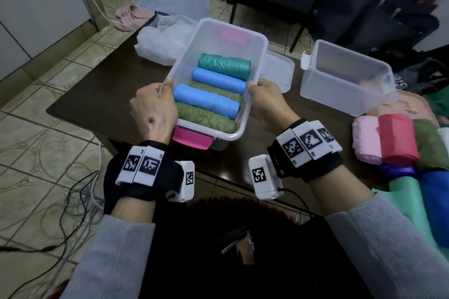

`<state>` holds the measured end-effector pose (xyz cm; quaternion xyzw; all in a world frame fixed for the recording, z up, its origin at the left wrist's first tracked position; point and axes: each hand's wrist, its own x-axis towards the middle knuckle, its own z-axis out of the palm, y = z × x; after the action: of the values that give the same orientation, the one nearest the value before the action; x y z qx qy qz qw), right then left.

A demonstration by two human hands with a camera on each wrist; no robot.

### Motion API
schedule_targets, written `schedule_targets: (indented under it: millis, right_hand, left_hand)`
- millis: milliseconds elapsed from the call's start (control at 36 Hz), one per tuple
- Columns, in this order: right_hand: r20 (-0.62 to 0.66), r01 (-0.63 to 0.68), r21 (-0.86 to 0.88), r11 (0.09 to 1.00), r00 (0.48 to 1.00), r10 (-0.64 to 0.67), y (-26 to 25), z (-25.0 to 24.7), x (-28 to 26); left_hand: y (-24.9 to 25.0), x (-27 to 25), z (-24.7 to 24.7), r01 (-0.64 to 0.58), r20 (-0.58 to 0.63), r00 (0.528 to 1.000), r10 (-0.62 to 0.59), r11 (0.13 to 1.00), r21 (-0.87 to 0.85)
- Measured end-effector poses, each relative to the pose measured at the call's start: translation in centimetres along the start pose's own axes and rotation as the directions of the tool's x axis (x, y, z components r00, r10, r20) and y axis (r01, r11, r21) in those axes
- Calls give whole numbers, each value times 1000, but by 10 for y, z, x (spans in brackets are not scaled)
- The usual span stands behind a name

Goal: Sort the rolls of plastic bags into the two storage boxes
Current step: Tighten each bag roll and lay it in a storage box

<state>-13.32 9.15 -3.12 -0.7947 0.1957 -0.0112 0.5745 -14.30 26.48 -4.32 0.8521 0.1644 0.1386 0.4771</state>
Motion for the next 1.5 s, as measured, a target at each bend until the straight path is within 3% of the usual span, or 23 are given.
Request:
schedule_targets:
  millis: [194,583,667,722,833,944,1028,1167,1278,1361,1500]
  right_hand:
    - [42,-38,35,999,998,36,11,-3,5]
    - [131,40,-33,999,991,-35,19,-12,8]
    - [143,55,-35,998,989,-49,19,-17,7]
    - [155,70,-41,997,986,-63,20,-21,6]
    - [172,45,-22,999,984,-40,25,-34,4]
    - [91,-29,-9,1000,995,30,35,-57,3]
    - [-40,-40,-35,999,998,39,50,-81,6]
    - [-303,-140,-328,934,952,37,67,-149,0]
    - [-574,-328,-470,819,819,-1,82,-204,-6]
    - [-674,-481,-518,707,739,8,89,-232,-12]
    - [-618,-543,-567,619,778,116,94,-260,-10]
  left_hand:
    - [5,5,1,27,47,998,-31,997,71]
    - [14,1,-1,37,100,994,-50,991,130]
    - [15,1,-1,7,92,996,-19,992,127]
    - [19,-2,0,-98,42,995,94,988,118]
    - [47,-29,8,-404,-88,909,408,913,60]
    - [73,-81,37,-606,31,788,614,784,-132]
    - [67,-113,72,-542,290,762,579,815,-204]
    - [35,-156,123,-499,640,656,400,866,-31]
    - [17,-174,143,-589,722,598,348,802,102]
    - [6,-179,150,-637,749,580,320,751,173]
    - [-7,-186,157,-722,768,551,327,648,242]
